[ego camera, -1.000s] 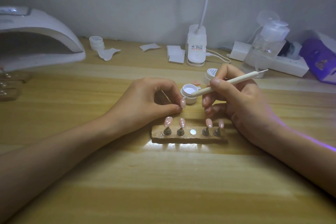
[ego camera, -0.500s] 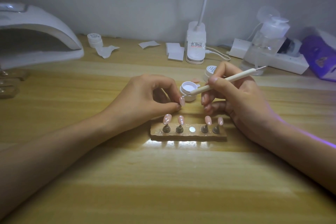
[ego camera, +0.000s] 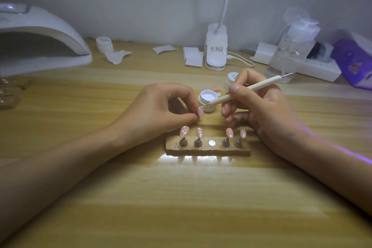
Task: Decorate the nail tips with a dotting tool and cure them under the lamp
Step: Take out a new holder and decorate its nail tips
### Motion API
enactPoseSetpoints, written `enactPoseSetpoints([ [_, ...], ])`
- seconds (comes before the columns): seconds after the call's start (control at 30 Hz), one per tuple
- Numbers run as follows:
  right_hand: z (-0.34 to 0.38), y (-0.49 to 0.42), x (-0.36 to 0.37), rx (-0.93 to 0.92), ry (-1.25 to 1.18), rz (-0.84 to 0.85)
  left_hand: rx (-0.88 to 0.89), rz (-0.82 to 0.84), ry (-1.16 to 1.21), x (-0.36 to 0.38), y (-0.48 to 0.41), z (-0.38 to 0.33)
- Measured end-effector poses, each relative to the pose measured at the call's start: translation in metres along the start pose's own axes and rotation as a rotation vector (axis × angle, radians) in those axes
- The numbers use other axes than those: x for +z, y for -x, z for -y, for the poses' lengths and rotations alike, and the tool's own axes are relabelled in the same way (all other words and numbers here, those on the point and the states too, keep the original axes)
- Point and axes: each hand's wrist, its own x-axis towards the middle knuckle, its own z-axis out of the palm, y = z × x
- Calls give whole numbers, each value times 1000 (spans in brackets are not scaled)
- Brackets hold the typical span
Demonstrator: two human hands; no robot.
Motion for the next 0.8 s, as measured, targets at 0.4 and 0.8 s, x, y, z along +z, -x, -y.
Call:
enactPoseSetpoints([
  [0.4,0,1,0,1,5,2,0,6,7,0,1,-1],
  [0.8,-2,0,-1,2,6,16,-5,0,-4,0,1,-3],
])
